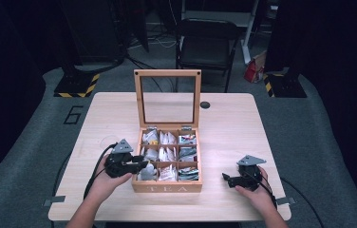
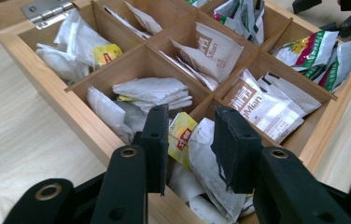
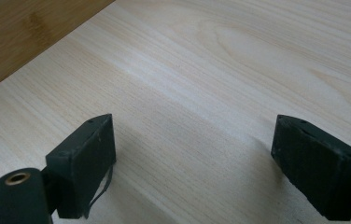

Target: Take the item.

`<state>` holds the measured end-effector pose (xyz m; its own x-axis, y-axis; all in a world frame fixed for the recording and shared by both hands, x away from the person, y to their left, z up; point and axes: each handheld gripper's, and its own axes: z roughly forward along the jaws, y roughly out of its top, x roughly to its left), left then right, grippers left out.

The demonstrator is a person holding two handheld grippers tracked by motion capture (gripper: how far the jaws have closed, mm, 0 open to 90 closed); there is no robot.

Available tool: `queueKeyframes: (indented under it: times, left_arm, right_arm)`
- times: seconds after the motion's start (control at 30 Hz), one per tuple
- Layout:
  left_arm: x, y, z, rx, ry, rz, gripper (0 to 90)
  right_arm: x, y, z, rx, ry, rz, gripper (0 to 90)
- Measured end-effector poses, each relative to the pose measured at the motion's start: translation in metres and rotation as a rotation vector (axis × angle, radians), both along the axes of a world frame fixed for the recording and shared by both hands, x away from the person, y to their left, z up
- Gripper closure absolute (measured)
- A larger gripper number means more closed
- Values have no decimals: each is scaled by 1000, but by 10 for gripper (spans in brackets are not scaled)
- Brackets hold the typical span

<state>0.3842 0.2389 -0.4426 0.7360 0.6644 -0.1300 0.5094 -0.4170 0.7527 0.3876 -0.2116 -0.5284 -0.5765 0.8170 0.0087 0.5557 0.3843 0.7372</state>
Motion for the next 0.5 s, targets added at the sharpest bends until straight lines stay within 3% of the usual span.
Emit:
queueKeyframes:
  times: [0.5]
  left_arm:
    - [0,-1,-6,-2,13,-29,736]
  right_arm:
    - [0,0,0,0,1,1,130]
